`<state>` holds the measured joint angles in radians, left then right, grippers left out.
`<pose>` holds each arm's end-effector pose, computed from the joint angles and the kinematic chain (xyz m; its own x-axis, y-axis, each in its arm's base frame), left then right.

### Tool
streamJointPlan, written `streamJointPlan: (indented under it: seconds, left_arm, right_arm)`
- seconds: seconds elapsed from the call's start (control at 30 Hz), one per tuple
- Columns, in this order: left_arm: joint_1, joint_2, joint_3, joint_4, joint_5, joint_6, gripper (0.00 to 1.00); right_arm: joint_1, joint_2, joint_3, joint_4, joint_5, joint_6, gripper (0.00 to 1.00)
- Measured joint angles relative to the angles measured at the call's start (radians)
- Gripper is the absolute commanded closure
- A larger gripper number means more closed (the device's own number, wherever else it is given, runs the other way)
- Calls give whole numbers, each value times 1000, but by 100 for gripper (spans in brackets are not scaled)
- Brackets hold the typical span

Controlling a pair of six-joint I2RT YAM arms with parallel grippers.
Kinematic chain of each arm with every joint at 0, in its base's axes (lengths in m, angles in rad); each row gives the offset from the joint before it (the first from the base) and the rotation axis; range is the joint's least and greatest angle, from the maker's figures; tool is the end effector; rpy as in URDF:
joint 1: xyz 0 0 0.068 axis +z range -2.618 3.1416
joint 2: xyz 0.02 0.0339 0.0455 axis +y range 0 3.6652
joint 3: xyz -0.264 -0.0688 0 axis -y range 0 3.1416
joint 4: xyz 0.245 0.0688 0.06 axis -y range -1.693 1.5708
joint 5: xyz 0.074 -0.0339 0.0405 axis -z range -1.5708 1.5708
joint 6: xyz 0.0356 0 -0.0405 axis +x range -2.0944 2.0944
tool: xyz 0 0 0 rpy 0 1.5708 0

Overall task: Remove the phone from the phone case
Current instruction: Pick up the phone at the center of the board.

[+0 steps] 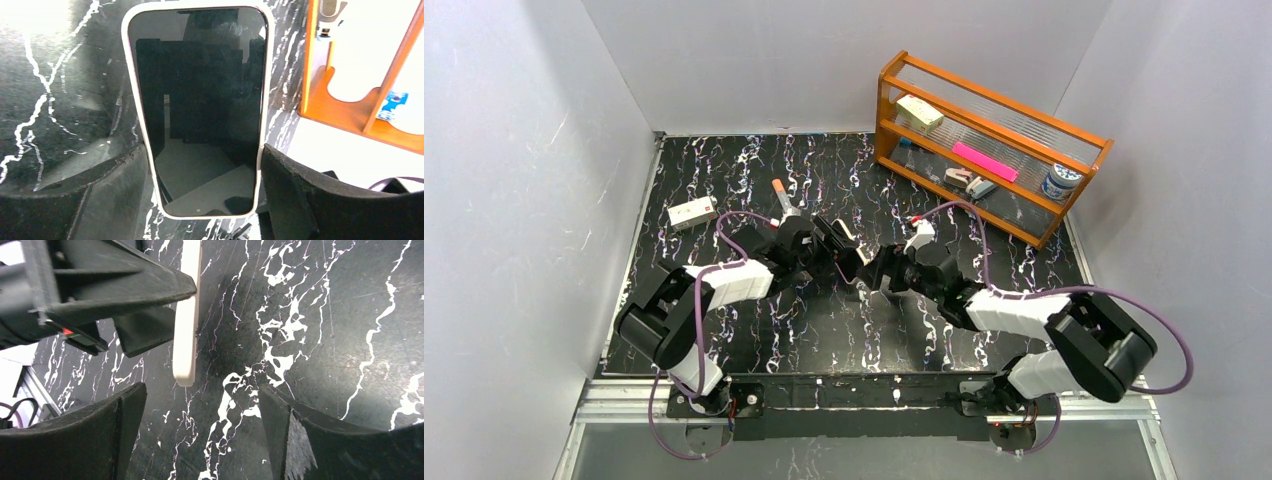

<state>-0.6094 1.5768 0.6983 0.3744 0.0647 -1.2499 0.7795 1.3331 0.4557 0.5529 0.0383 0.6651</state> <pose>0.2611 -0.1851 0.1743 -0.7110 -0.6586 -0.2465 -0.1811 0.5102 -0.8408 0.1890 0.1849 0.1851 -0.5960 0.2780 -0.7533 -0.3924 0.7176 0.5753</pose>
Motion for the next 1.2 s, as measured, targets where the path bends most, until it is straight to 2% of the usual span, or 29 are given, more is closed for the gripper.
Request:
streamJointPlan:
  seconds: [0.33, 0.43, 0.5, 0.57, 0.6, 0.67, 0.7, 0.8, 0.93, 1.2]
  left_arm:
    - [-37, -47, -17, 38, -17, -31, 90]
    - [-46, -47, -18, 38, -18, -33, 88]
    - [-50, -48, -18, 38, -20, -32, 86]
    - [-52, -53, -19, 38, -21, -29, 79]
    - [-53, -56, -19, 38, -21, -26, 73]
    - [-54, -66, -19, 38, -24, -14, 54]
    - [-54, -73, -19, 36, -26, -6, 44]
    - [-53, -91, -18, 37, -32, 21, 19]
    - [-54, -124, -11, 37, -26, 103, 2]
    - [-47, -265, 14, 34, -52, 303, 2]
  right_arm:
    - [21, 175, 35, 164, -18, 9, 35]
    - [21, 209, 48, 219, -25, 9, 45]
    - [22, 219, 50, 242, -27, 8, 56]
    - [22, 223, 50, 266, -28, 4, 70]
    - [22, 224, 50, 277, -27, 2, 76]
    - [23, 224, 50, 290, -23, -6, 95]
    - [21, 224, 50, 293, -20, -12, 99]
    - [21, 212, 49, 302, -14, -20, 99]
    - [16, 149, 23, 299, -18, -27, 99]
    - [-104, -33, -76, 288, -90, 40, 99]
